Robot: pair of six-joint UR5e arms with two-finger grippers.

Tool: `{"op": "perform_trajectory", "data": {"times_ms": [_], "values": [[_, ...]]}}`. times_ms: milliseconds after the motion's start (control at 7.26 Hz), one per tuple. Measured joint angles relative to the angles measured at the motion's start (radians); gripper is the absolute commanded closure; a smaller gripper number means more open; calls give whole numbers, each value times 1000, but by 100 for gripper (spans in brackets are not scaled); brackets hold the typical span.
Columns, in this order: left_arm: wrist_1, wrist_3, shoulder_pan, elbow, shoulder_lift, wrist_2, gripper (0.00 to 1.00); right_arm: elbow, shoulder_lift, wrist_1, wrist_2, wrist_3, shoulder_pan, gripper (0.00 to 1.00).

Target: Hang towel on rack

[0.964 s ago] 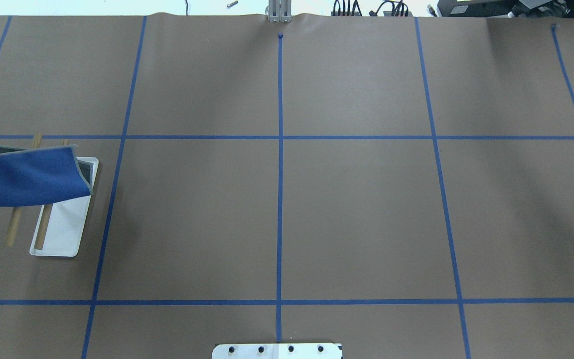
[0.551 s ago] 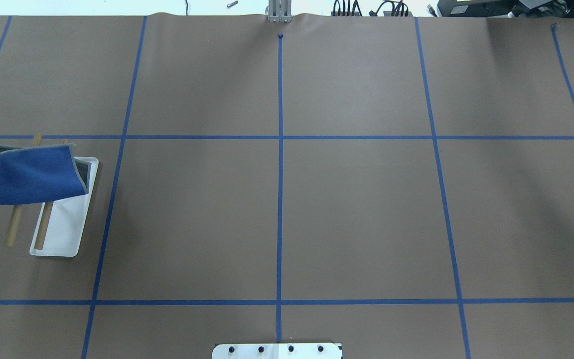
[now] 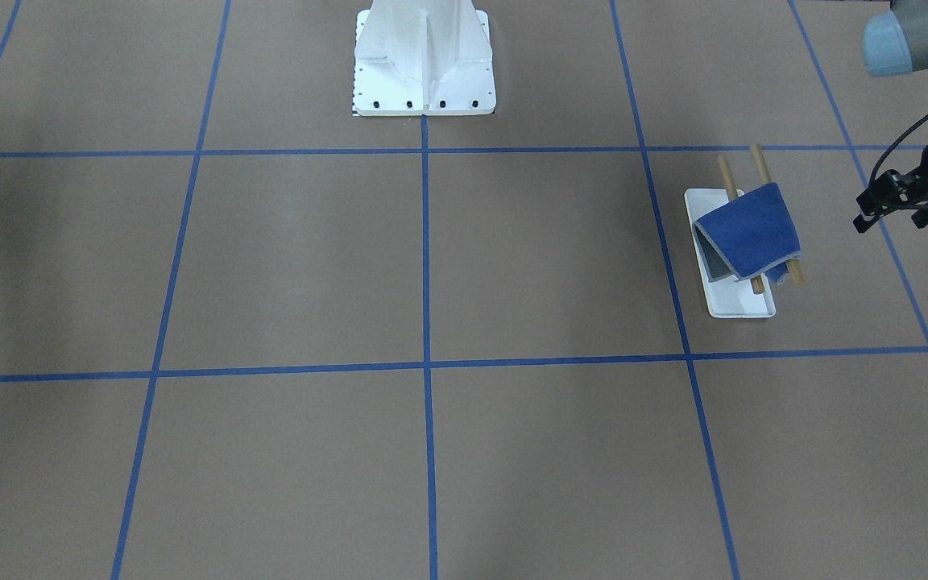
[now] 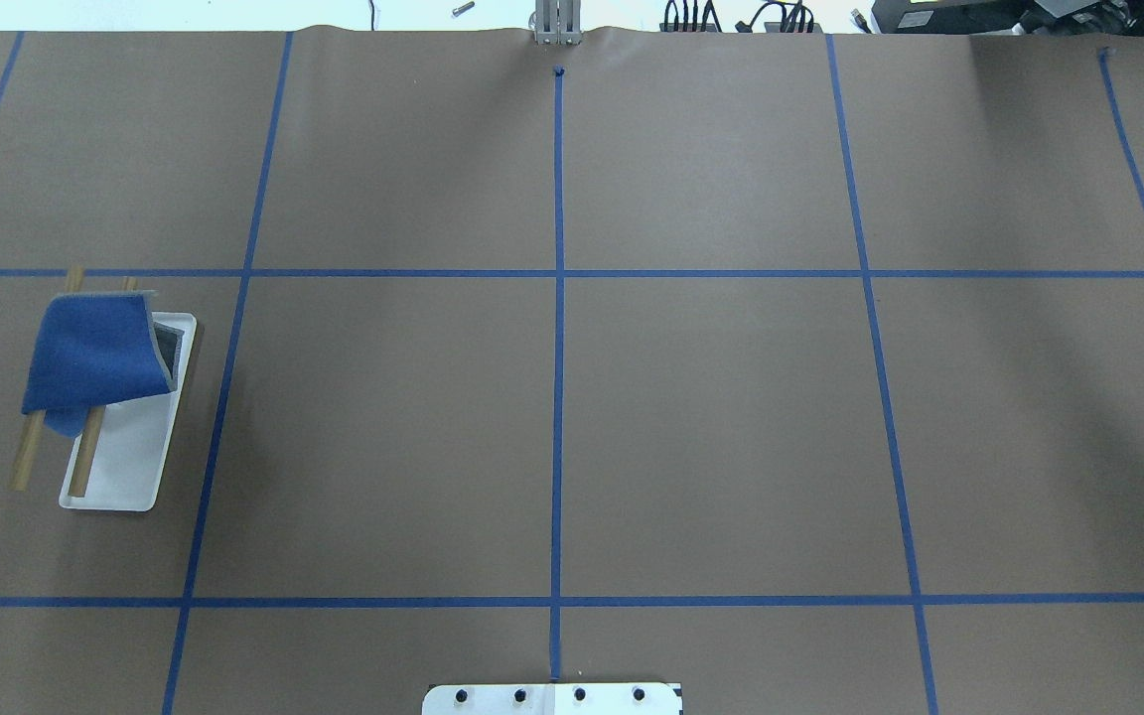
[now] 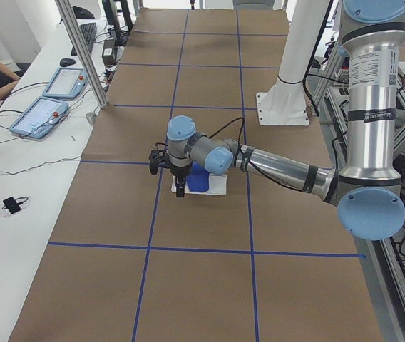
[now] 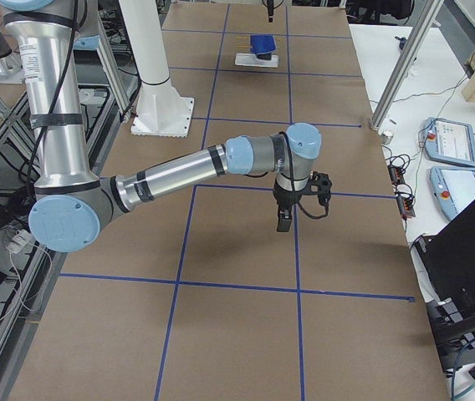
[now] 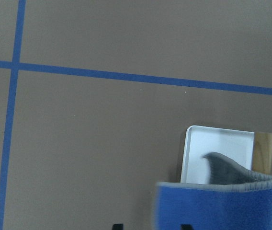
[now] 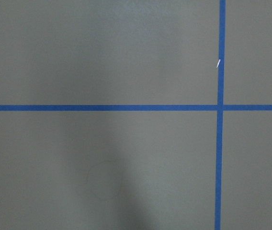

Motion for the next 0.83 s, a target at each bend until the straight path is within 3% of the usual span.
{"op": "perform_trajectory", "data": {"times_ms": [413, 826], "values": [[3, 297, -163, 89, -5, -2, 1, -116, -11, 101, -3, -9, 41, 0], [-67, 407, -206, 181, 8, -19, 1, -196, -31, 202, -1, -26, 72, 0]]}}
